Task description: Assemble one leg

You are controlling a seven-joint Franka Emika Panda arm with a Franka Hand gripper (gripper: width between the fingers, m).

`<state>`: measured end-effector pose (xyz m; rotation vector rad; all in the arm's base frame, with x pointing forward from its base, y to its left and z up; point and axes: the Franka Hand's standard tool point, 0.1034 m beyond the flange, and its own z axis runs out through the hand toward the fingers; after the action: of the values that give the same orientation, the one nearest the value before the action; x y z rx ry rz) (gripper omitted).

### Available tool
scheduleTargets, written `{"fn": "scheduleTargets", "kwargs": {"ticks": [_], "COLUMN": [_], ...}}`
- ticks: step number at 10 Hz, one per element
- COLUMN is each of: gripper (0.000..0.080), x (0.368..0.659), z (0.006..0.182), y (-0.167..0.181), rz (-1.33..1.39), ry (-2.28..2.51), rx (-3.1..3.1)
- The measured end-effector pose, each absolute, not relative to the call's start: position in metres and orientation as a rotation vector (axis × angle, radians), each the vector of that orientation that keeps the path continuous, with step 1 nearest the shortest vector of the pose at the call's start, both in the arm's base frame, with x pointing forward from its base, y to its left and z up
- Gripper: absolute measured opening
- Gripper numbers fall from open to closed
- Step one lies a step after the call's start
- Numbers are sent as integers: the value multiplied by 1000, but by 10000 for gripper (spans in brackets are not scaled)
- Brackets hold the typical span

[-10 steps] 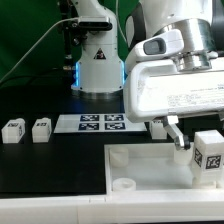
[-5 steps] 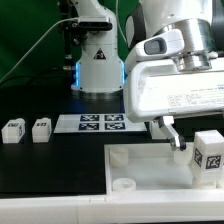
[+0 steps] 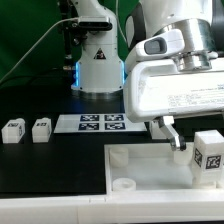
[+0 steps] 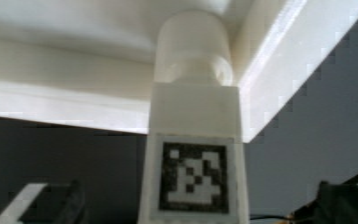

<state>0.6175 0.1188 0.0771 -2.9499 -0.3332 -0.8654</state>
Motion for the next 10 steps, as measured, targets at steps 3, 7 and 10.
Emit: {"fn": "scheduleTargets", "kwargs": {"ticks": [3, 7, 10], "gripper": [649, 649, 649], "x": [611, 618, 625], "z": [106, 119, 103], "y": [120, 129, 129], "rz": [-609, 62, 265], "ry": [-313, -325, -331], "rx": [-3007, -3060, -3047]}}
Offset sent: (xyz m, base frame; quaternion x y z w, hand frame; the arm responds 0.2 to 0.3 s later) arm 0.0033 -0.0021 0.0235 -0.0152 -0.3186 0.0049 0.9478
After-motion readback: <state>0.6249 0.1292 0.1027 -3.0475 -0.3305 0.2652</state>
